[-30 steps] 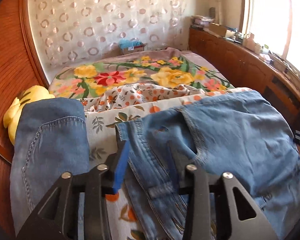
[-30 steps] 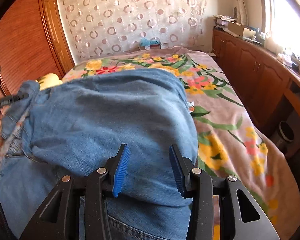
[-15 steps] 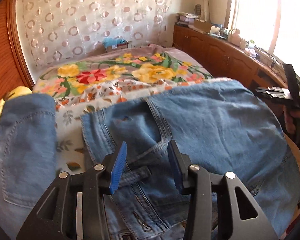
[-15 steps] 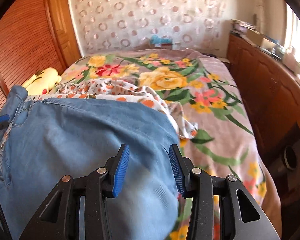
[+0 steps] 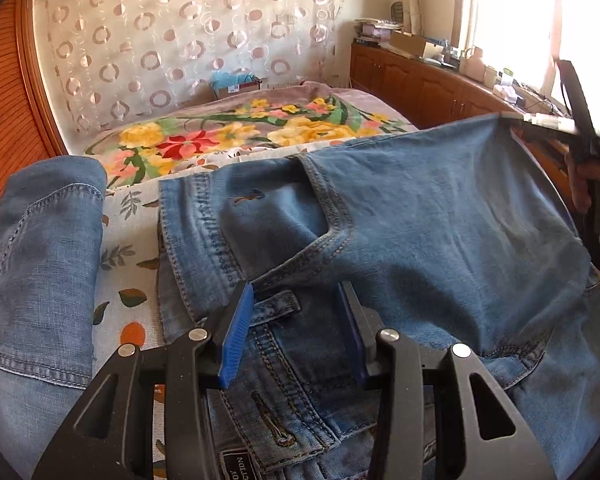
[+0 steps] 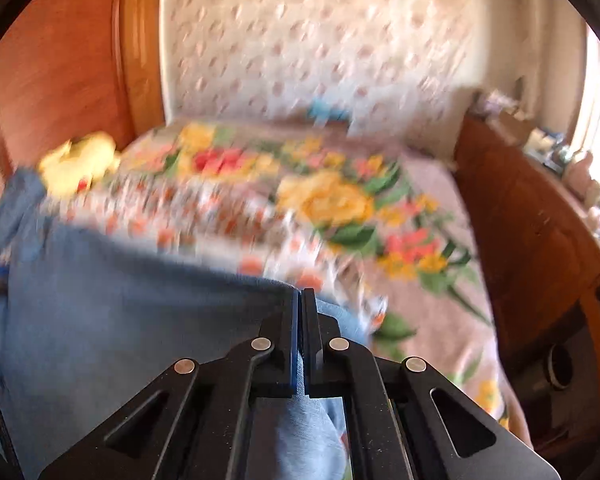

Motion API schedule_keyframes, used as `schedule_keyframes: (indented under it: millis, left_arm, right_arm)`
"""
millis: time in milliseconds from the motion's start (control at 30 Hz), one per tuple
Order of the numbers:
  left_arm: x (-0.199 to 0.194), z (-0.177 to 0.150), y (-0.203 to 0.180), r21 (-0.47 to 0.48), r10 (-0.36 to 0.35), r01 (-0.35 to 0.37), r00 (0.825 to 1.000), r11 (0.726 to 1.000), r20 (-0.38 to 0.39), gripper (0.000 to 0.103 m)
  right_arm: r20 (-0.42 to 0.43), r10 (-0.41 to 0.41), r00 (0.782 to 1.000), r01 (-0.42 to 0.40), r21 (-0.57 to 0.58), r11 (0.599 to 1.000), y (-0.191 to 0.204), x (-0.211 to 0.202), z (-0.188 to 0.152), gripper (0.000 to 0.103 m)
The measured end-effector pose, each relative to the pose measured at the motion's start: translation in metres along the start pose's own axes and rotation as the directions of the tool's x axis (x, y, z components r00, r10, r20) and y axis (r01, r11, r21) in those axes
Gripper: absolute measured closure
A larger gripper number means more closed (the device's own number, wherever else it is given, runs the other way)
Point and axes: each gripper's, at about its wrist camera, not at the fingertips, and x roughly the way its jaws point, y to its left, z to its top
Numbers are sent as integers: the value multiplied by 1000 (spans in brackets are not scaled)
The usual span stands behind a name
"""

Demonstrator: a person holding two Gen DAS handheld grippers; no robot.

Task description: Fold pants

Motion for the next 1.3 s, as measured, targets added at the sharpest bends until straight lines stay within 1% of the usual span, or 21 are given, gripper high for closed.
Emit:
schedule_keyframes:
  millis: [33,100,167,200,233,267,300,333,367,433,567,667,733,800,933,1000,1100,1200,1300]
  left_arm:
    - [0,0,1,-6,6,-6,1000,1000,-1,59]
    - [2,0,3,-16,3,-3,1000,1000,-11,59]
    - [3,0,5,-26,10,-10,1000,1000,-18,59]
    - [3,0,6,-30,8,-9,1000,1000,-20,59]
    - [4,0,6,-33,12,-13,1000,999,-24,59]
    - [5,1,7,-34,16,-17,999,999,-27,59]
    - [6,1,7,-34,17,-18,999,999,-29,59]
    - [6,0,8,-33,17,-18,999,999,-32,59]
    - [7,1,7,-30,20,-21,999,999,-35,59]
    - [8,1,5,-19,30,-31,999,999,-39,58]
    - [10,1,5,-16,31,-32,999,999,-43,58]
    - [9,2,6,-14,29,-30,999,999,-36,58]
    - [5,2,9,-15,19,-20,1000,1000,-24,58]
    - [-9,1,11,-9,34,-34,999,999,-2,58]
    - [-43,-8,13,-13,19,-19,999,1000,28,58]
    - [-62,-19,12,-8,16,-16,999,1000,38,58]
    - [-84,-44,9,3,10,-10,1000,1000,22,58]
    - [-105,-71,8,14,17,-17,1000,1000,6,58]
    - [-127,-99,7,8,16,-16,1000,1000,-1,58]
  right_arm:
    - [20,-12,1000,12,17,1000,-1,-2,7,102]
    - [41,-68,997,67,7,998,5,1,15,102]
    - [-13,-79,997,79,-30,996,14,16,15,100]
    - [-85,-80,993,77,-42,996,16,27,11,97]
    - [-149,-100,984,96,-34,995,15,39,9,88]
    - [-170,-134,976,136,-2,991,8,43,5,80]
    - [-168,-153,974,162,39,986,-1,42,1,76]
    - [-172,-148,974,164,85,983,-11,40,-1,71]
    - [-182,-131,975,155,119,981,-18,39,-5,68]
    - [-200,-124,972,155,148,977,-29,36,-16,68]
    - [-207,-61,977,94,156,983,-27,21,-31,68]
    - [-183,-26,983,58,172,983,-28,-7,-42,68]
    - [-169,-5,986,37,189,981,-36,-34,-51,68]
    - [-150,0,989,32,212,977,-35,-56,-65,68]
    - [-132,18,991,14,233,972,-31,-97,-96,68]
    - [-132,16,991,16,241,970,-26,-118,-115,68]
    - [-130,26,991,7,249,969,-18,-152,-138,68]
    - [-130,18,991,14,245,969,-9,-177,-154,67]
    - [-127,31,991,0,237,972,4,-200,-170,65]
